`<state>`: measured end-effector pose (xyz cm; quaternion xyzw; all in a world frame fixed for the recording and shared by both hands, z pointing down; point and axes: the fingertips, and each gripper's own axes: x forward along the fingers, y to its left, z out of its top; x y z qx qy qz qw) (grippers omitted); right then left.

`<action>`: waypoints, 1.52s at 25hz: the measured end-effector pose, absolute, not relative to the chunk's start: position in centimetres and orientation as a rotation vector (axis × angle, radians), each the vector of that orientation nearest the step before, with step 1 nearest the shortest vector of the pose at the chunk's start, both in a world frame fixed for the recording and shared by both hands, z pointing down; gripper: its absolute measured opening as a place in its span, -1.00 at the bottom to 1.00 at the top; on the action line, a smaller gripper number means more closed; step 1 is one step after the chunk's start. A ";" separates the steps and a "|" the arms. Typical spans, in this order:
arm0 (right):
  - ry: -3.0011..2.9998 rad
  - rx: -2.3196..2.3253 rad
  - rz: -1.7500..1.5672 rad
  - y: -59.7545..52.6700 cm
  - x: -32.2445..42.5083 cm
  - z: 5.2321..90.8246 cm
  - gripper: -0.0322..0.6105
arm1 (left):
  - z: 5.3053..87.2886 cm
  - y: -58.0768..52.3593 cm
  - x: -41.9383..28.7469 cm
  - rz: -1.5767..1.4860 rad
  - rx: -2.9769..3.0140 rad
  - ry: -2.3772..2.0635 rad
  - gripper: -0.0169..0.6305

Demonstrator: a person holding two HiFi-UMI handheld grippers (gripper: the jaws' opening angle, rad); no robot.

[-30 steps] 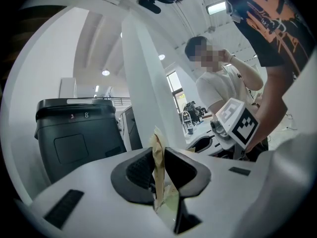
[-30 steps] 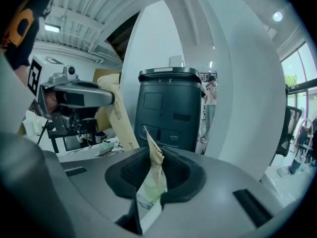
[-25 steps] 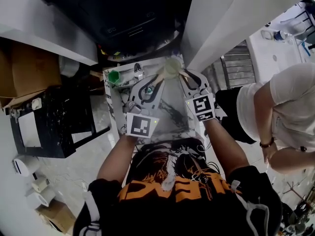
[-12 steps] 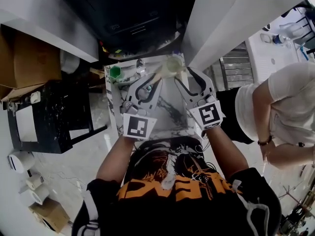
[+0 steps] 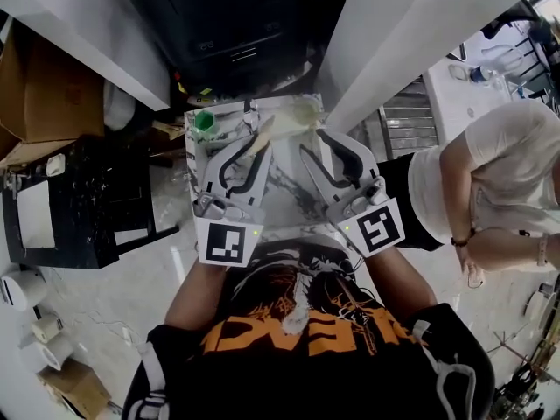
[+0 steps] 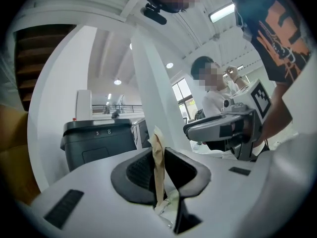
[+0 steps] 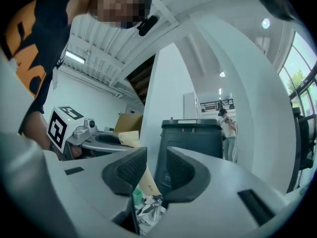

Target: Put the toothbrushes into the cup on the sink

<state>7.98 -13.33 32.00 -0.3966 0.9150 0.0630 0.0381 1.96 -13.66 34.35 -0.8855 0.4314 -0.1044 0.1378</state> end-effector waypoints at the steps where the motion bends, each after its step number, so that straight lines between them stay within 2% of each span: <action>1: 2.815 -1.200 0.182 -12.9 7.6 31.8 -0.49 | 34.1 -13.3 1.5 -0.298 -2.573 1.262 -0.69; 4: 2.838 -1.143 0.181 -12.0 6.2 31.4 -0.59 | 33.6 -12.5 0.1 -0.287 -2.588 1.289 -0.69; 7: 2.824 -1.128 0.199 -11.4 5.1 30.8 -0.83 | 33.2 -11.9 -1.2 -0.286 -2.575 1.317 -0.69; 8: 2.819 -1.131 0.202 -11.3 4.8 30.6 -0.86 | 33.0 -11.7 -1.5 -0.281 -2.569 1.326 -0.69; 27: 2.909 -0.938 0.172 -13.6 -3.8 32.3 -0.86 | 33.6 -13.4 -9.5 -0.284 -2.437 1.506 -0.69; 38: 2.982 -0.870 0.090 -17.4 -8.5 34.5 -0.86 | 39.9 -19.0 -14.8 -0.364 -2.432 1.613 -0.69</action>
